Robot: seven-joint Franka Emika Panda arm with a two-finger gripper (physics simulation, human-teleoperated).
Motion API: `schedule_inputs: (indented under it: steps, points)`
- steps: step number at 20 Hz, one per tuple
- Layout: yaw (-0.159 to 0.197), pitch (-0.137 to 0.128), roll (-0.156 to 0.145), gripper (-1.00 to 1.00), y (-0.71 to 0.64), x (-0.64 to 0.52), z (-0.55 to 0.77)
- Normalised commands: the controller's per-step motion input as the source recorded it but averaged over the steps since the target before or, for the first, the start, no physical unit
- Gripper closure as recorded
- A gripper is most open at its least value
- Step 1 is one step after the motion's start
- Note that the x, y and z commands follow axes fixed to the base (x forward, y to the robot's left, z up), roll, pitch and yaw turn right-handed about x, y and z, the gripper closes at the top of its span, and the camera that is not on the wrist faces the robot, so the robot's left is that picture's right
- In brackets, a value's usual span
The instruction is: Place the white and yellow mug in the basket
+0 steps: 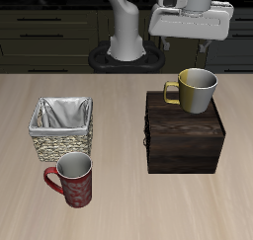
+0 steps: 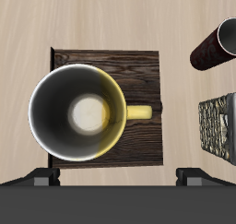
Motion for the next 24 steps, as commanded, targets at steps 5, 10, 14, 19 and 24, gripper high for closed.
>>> schedule_inputs:
  steps: [5, 10, 14, 19, 24]
  points:
    - [-0.051, 0.007, -0.007, -1.00, -0.01, 0.14, -0.04]
    - [-0.024, -0.004, 0.041, -1.00, 0.00, -0.01, -0.06]
    - [-0.031, 0.015, 0.040, -1.00, -0.06, -0.04, -0.12]
    - [-0.008, -0.010, 0.048, -1.00, -0.03, -0.01, -0.09]
    - [-0.005, -0.008, 0.008, -1.00, -0.09, 0.04, -0.10]
